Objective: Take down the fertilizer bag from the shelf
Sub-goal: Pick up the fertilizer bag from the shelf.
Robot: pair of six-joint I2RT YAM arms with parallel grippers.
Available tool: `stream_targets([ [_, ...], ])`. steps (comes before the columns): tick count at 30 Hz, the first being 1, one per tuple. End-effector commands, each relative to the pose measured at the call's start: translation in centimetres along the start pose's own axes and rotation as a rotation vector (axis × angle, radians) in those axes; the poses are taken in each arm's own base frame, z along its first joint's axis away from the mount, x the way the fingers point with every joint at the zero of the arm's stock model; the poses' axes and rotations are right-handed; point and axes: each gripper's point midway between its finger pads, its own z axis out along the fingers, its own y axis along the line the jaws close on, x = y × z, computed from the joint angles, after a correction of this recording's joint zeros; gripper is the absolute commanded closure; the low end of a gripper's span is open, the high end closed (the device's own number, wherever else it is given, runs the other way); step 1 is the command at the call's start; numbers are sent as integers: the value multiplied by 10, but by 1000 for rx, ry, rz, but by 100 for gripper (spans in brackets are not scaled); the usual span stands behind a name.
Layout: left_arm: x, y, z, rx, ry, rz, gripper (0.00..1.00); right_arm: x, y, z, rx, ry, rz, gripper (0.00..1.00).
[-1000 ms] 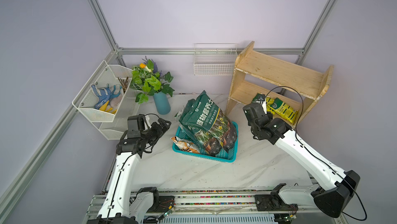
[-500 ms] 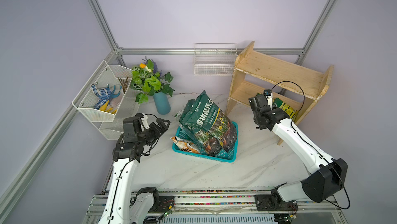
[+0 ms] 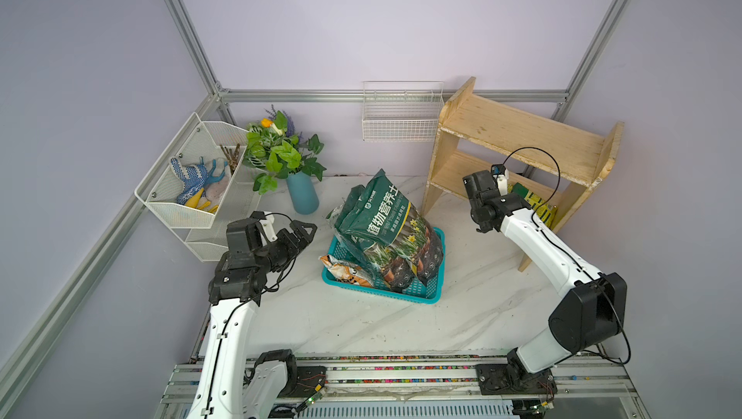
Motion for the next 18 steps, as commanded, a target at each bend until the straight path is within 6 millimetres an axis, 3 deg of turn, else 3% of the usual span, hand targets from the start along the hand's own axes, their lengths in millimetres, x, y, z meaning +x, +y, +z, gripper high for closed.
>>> stream_targets([
  [1,4,4,5,13,18,0,0,-13,-7,-1,1,-19,42,51],
  [12,4,5,5,21,20,-10,0,-5,5,24,7,40,19,52],
  [14,4,5,5,23,20,-11,0,-2,7,28,6,50,10,64],
  [16,4,5,5,25,20,-11,0,-1,9,31,3,58,8,92],
  [17,4,5,5,25,19,-11,0,-2,9,31,1,56,9,100],
  [18,4,5,5,25,18,-11,0,-2,10,30,-3,57,9,100],
])
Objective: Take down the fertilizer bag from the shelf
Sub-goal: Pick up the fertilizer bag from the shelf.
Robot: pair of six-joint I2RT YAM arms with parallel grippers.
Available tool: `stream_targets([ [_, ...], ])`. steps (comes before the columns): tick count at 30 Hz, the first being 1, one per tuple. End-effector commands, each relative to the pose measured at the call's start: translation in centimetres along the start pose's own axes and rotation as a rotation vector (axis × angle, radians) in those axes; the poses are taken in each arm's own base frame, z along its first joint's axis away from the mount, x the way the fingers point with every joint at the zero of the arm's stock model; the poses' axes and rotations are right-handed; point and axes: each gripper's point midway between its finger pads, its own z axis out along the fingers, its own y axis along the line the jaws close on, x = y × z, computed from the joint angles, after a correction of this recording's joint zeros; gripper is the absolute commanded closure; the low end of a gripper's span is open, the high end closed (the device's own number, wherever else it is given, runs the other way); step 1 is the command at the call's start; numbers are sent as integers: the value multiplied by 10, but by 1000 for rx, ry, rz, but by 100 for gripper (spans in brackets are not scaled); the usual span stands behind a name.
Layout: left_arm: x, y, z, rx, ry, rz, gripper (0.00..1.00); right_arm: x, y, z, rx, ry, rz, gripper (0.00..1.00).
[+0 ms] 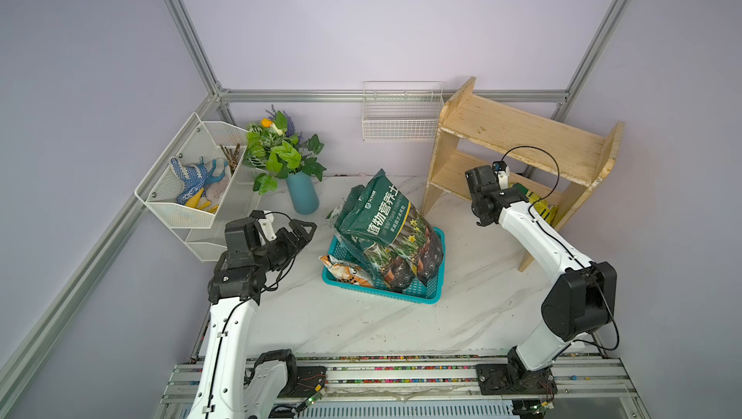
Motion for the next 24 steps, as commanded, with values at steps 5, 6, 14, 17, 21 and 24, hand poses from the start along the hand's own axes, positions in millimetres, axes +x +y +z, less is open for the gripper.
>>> stream_targets([
  [5,6,7,5,7,17,-13,0,-6,-6,-5,-40,1,47,100],
  [6,6,8,5,8,17,-15,0,-9,-9,-9,-50,-6,64,100],
  [14,5,9,4,2,8,-15,0,-34,-75,-64,-105,-175,290,100],
  [17,4,9,3,2,-1,-11,0,-37,-86,-81,-179,-223,349,100],
  [21,3,9,1,-2,-11,-8,0,-37,-80,-103,-337,-260,359,100],
  [24,2,9,0,-4,-16,-6,0,-35,-75,-121,-447,-294,374,100],
])
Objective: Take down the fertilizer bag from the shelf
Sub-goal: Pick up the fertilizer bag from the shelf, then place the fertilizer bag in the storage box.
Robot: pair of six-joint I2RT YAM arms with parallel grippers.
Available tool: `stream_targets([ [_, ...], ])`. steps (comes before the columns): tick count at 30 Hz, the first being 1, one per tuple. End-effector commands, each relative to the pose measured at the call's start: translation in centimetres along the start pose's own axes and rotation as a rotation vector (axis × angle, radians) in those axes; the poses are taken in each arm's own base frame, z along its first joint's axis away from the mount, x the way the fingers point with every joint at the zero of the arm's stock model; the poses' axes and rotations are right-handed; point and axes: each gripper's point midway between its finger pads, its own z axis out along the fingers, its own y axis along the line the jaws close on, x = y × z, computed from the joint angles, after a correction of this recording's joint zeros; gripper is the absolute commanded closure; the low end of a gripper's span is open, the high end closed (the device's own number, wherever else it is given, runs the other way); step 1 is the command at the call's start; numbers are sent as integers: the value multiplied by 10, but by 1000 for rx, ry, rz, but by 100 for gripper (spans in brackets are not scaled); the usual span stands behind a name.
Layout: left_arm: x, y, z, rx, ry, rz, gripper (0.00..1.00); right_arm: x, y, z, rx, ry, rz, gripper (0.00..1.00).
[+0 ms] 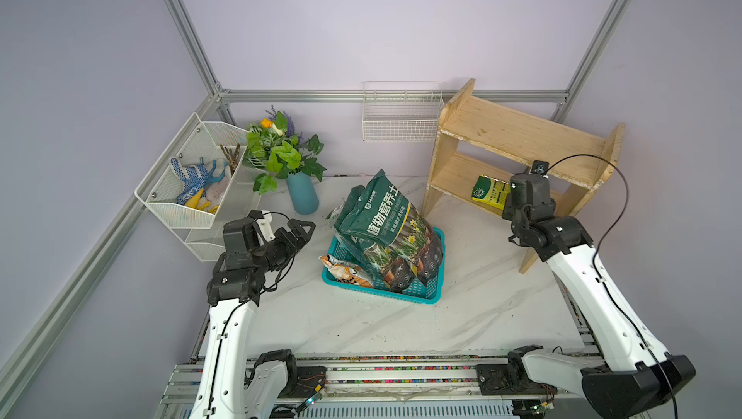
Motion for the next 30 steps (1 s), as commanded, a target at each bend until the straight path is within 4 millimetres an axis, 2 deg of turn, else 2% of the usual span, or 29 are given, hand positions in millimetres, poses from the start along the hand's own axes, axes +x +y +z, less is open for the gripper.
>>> stream_targets([
  [1,6,11,4,-14,2,-4,0,-15,21,-21,-172,-80,86,100],
  [9,5,12,4,-16,-1,-5,0,-8,63,-69,-364,-94,28,100],
  [18,4,13,3,-21,-8,-6,0,2,124,-143,-691,-123,-92,100],
  [22,3,13,2,-22,-12,-4,0,5,138,-174,-818,-151,-124,100],
  [25,3,13,2,-21,-14,-4,0,11,148,-204,-969,-179,-157,100],
  [30,3,14,2,-22,-15,-4,0,30,171,-253,-1174,-202,-280,100],
])
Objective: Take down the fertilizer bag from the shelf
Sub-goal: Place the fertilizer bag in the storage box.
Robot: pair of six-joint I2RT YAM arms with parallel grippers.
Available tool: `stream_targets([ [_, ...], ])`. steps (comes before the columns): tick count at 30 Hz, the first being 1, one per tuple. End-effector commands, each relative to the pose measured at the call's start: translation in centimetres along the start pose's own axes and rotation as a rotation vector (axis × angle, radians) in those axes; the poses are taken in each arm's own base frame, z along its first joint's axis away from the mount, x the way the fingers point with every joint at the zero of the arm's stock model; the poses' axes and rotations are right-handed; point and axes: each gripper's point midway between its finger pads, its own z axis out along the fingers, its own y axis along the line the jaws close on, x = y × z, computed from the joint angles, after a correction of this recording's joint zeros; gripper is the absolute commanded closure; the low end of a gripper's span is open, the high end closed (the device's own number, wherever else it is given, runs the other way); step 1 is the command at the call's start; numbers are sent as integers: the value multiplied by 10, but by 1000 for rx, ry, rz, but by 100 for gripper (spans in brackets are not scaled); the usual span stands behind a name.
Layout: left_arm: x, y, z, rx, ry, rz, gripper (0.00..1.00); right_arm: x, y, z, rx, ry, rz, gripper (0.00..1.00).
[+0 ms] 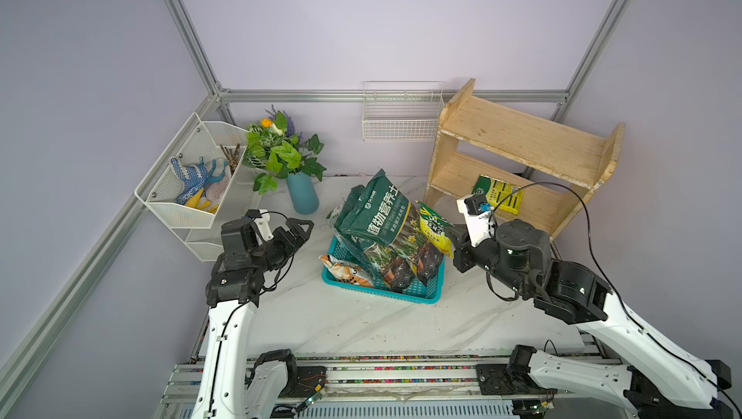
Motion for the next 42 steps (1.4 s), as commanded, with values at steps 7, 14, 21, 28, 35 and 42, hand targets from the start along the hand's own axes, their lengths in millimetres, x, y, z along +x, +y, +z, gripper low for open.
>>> stream_targets([
  [7,8,15,5,-24,12,-15,0,-9,92,-8,-308,-61,-128,100],
  [14,8,15,6,-21,16,-18,0,20,109,29,-302,-19,-138,100],
  [21,8,16,6,-23,14,-17,0,56,108,91,-151,36,-141,100],
  [28,8,16,6,-22,14,-20,0,68,85,130,-67,34,-60,100],
  [35,7,15,4,-21,10,-17,0,123,83,165,-42,122,-70,100],
  [42,7,15,5,-19,12,-18,0,167,83,174,-47,208,-56,100],
])
